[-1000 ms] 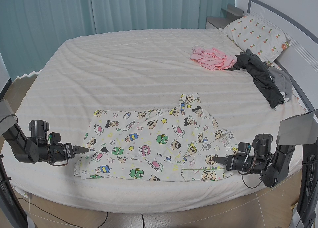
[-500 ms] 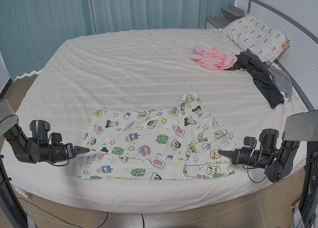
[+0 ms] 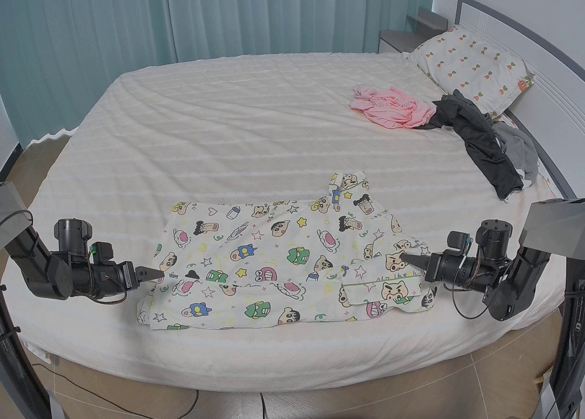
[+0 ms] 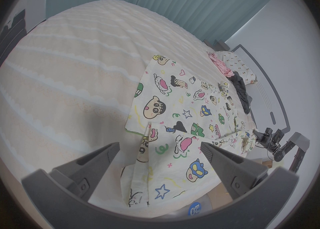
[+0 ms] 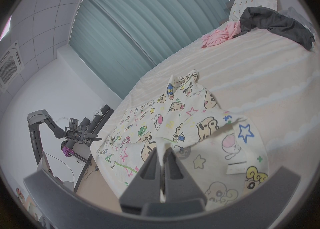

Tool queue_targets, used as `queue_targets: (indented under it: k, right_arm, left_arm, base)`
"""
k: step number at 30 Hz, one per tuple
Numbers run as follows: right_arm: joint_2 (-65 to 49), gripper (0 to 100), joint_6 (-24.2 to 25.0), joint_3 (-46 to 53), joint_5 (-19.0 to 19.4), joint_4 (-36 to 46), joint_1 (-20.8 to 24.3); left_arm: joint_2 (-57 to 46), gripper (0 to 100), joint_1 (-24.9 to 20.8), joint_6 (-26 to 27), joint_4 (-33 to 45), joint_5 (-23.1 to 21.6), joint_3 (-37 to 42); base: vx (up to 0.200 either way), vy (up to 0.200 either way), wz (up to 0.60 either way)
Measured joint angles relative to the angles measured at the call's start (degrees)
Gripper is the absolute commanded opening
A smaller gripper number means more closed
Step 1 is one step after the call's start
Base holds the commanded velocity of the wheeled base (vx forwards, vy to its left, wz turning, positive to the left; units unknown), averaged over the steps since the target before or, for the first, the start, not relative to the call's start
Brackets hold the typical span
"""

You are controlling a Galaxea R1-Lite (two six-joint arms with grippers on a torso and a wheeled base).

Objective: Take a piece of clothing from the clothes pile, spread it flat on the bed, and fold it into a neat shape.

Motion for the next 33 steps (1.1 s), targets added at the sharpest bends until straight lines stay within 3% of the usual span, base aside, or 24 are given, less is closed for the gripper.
queue_targets:
  k: [7,13,14,20,26,33]
  right_arm:
    - [0.11,0,-0.09,-1.46,-0.27,0.30,-0.35]
    - [0.83,0,-0.27,-1.52,-0.35,0.24,-0.33]
    - [1.05,100,-0.35,-1.44,-0.35,0.20,-0.28]
    - [2.10,100,-0.65,-1.18,-0.90,0.20,-0.11]
    - [1.46,100,-0.51,-0.87,-4.38,-0.63,-1.07]
    - [-2.36,100,2.46,2.67,-9.12,-1.15,-1.40]
  left_arm:
    - [-0.01,100,-0.17,-1.28,0.00,0.02,-0.16]
    - [-0.01,100,-0.41,-5.94,-3.06,-0.02,-0.27]
    - [-0.01,100,-0.45,-6.49,-3.61,-0.02,-0.17]
    - [-0.01,100,-0.52,-8.30,-4.74,-0.07,0.16]
    - [-0.54,100,-0.55,-10.51,-4.73,-0.44,1.35]
    - [-3.80,100,-1.02,-22.61,-4.73,-3.58,2.79]
  base:
    - [0.000,0.000,0.00]
    - [0.000,0.000,0.00]
    - [0.000,0.000,0.00]
    - [0.000,0.000,0.00]
    - [0.000,0.000,0.00]
    - [0.000,0.000,0.00]
